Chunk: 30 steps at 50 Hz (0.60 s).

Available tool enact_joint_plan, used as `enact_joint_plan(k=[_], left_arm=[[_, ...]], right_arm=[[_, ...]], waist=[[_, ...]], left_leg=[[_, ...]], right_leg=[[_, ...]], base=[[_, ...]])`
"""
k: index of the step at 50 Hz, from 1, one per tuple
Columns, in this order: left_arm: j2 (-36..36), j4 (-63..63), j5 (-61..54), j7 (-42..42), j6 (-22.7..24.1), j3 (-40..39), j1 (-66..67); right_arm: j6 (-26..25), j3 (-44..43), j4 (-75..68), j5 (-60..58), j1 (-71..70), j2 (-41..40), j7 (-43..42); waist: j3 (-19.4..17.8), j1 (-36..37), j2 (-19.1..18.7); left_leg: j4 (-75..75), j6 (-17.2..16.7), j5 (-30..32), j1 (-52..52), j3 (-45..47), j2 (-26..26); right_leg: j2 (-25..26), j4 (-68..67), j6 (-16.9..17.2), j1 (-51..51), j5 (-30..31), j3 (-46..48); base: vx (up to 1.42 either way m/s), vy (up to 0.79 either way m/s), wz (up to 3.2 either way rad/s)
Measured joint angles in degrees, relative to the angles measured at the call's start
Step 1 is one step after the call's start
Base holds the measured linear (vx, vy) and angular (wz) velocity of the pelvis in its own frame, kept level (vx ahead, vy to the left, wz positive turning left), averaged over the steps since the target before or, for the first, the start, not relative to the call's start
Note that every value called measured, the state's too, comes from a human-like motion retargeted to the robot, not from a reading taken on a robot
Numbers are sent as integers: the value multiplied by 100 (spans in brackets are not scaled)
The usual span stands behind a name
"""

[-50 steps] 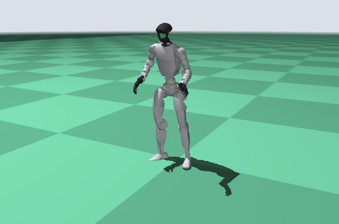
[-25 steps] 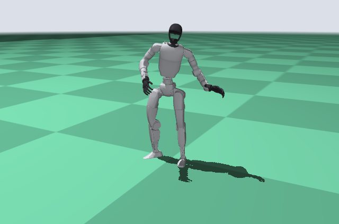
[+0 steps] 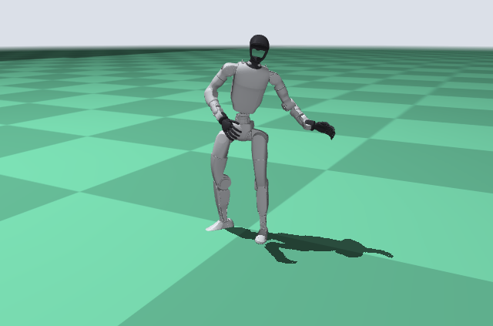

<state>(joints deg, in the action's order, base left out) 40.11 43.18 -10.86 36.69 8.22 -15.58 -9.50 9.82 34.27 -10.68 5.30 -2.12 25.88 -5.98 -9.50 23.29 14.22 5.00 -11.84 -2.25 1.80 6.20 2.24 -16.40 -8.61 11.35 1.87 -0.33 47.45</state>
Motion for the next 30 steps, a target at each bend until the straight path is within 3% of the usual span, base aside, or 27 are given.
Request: enact_joint_plan(k=[5,13,30], left_arm=[[190,45,-368,590,34,-478,-165],[216,-290,-315,470,302,-615,111],[-1072,-869,-413,-55,470,296,877]], right_arm=[[-17,-86,9,37,46,-69,-179],[10,-191,-61,24,143,-92,-233],[33,-534,-219,175,463,-454,-548]], waist=[[32,0,-25],[45,-14,-99],[147,-388,-344]], left_leg=[[0,17,-22,-45,84,5],[0,13,-37,-96,235,-3],[0,-65,-59,-165,379,-29]], right_leg=[[14,39,19,-2,20,-88],[13,81,60,-38,50,-242],[-33,55,87,-62,81,-371]], base=[[0,0,-7],[0,0,-12],[0,0,-1]])
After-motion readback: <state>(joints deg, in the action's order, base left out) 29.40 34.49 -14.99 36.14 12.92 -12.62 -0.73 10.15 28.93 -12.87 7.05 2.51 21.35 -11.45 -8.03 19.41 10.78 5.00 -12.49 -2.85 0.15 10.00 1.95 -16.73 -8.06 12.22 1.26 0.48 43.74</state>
